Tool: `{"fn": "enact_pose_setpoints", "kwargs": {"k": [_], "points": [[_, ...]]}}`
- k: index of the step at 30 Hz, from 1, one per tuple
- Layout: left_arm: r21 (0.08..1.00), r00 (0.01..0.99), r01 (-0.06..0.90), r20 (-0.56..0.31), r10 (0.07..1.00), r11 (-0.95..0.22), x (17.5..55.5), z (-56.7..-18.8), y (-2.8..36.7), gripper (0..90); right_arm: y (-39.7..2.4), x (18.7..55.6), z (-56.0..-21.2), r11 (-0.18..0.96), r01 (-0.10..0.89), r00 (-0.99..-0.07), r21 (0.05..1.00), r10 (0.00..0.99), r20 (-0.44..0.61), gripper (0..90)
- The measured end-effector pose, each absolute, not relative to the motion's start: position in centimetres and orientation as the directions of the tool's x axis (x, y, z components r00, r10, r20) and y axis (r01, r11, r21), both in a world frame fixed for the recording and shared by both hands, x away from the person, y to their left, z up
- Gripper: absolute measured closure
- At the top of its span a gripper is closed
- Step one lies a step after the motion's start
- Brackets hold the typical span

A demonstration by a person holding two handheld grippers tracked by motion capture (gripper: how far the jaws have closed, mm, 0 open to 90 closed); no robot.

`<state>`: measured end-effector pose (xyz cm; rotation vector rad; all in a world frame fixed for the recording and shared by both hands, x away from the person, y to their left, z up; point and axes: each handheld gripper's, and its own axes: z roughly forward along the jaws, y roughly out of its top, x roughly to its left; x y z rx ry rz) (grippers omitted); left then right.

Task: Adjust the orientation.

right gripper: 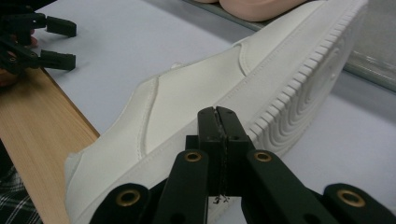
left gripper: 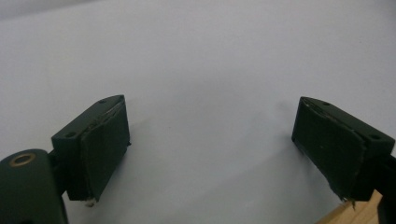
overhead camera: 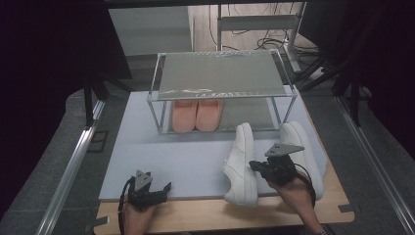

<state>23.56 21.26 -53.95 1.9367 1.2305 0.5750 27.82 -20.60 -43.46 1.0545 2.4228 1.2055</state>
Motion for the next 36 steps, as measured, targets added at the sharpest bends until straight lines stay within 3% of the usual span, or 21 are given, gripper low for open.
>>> {"fn": "enact_pose_setpoints", "kwargs": {"k": [36], "points": [[0.789, 0.437, 0.559, -0.021, 0.899, -0.253, 23.6, -53.9, 21.3, 10.8, -23.2, 26.7, -43.8, 0.384, 0.525, -0.653, 0.759, 0.754, 0.07, 89.7]]}}
